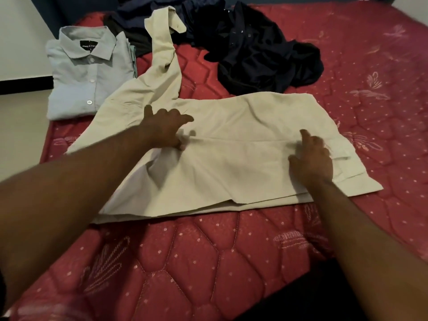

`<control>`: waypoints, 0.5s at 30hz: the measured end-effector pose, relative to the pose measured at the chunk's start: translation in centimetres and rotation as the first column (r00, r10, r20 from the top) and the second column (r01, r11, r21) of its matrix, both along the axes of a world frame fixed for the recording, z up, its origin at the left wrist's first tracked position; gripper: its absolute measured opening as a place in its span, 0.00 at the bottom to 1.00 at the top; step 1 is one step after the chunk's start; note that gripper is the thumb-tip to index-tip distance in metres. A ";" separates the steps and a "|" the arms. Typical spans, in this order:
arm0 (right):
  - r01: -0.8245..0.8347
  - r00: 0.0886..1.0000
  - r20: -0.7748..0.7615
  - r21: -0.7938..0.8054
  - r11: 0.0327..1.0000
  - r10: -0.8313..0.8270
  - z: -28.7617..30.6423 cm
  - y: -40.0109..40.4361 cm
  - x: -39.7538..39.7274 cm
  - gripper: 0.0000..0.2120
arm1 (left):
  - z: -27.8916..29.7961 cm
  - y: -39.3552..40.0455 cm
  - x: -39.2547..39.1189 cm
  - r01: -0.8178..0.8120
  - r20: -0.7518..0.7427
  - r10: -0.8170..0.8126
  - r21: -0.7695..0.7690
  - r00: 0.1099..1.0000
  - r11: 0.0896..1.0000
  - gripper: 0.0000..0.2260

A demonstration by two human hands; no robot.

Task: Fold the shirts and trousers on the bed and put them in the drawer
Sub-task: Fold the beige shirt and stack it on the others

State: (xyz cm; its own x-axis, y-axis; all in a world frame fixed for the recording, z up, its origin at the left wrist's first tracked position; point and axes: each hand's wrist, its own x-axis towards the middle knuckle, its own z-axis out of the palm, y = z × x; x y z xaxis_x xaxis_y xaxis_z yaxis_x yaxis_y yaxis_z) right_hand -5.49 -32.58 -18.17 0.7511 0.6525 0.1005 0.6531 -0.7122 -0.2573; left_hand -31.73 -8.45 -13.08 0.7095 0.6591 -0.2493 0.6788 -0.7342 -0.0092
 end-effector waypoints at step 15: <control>-0.523 0.846 -0.151 -0.415 0.744 0.511 -1.0 0.0 -8.4 0.37 | -4.7 -7.0 -26.3 -0.271 0.638 0.428 -0.334 0.640 0.903 0.32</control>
